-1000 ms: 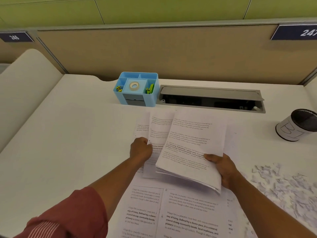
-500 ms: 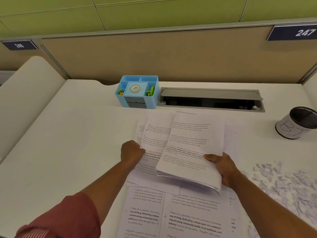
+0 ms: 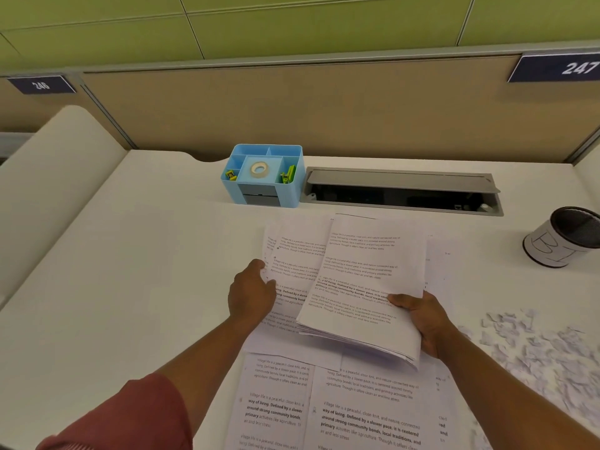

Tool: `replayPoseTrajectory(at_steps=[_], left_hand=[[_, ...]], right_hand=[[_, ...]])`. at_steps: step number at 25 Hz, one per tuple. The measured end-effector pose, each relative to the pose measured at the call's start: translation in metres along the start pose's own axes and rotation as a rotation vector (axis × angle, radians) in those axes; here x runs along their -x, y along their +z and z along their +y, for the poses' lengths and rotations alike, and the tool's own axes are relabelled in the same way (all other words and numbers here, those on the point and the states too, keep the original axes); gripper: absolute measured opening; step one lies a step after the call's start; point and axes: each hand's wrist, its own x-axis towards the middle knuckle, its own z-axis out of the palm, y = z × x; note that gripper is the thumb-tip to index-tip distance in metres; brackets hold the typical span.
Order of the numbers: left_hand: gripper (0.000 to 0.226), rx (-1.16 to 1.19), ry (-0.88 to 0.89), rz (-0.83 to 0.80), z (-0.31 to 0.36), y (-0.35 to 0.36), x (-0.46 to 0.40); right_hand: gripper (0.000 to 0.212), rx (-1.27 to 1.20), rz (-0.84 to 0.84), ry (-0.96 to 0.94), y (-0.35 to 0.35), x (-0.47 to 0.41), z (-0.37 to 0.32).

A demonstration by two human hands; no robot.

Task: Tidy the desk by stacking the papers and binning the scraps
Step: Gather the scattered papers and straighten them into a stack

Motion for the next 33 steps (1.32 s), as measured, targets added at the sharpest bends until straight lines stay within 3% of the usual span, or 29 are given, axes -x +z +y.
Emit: replayPoseTrajectory(at_steps=[3, 5, 8, 12, 16, 22, 29, 33], left_hand=[[0.061, 0.084, 0.004, -0.004, 0.004, 0.000, 0.002], [0.066, 0.237, -0.102, -0.030, 0.006, 0.001, -0.002], [0.046, 0.444, -0.257, -0.095, 0.003, 0.000, -0.009], [0.017, 0.403, -0.270, -0.173, -0.007, 0.001, -0.013], [0.002, 0.291, -0.223, -0.164, -0.008, 0.003, -0.011], [0.026, 0.343, -0.188, -0.088, -0.012, -0.003, -0.011], [0.017, 0.180, 0.025, 0.095, -0.014, -0.086, -0.022], [0.015, 0.348, 0.021, 0.067, -0.016, -0.135, -0.016]], right_hand=[[0.023, -0.007, 0.000, 0.002, 0.001, 0.001, -0.001], [0.024, -0.007, 0.002, 0.003, 0.001, 0.000, -0.001], [0.028, 0.008, 0.006, 0.011, 0.000, 0.000, 0.000], [0.029, 0.015, 0.008, 0.019, 0.000, -0.001, 0.001], [0.030, 0.020, 0.016, 0.020, 0.000, -0.002, 0.001], [0.029, 0.022, 0.013, 0.014, 0.000, -0.001, 0.001], [0.026, 0.034, -0.003, 0.002, 0.004, 0.006, -0.002], [0.028, 0.057, -0.002, -0.007, 0.008, 0.011, -0.003]])
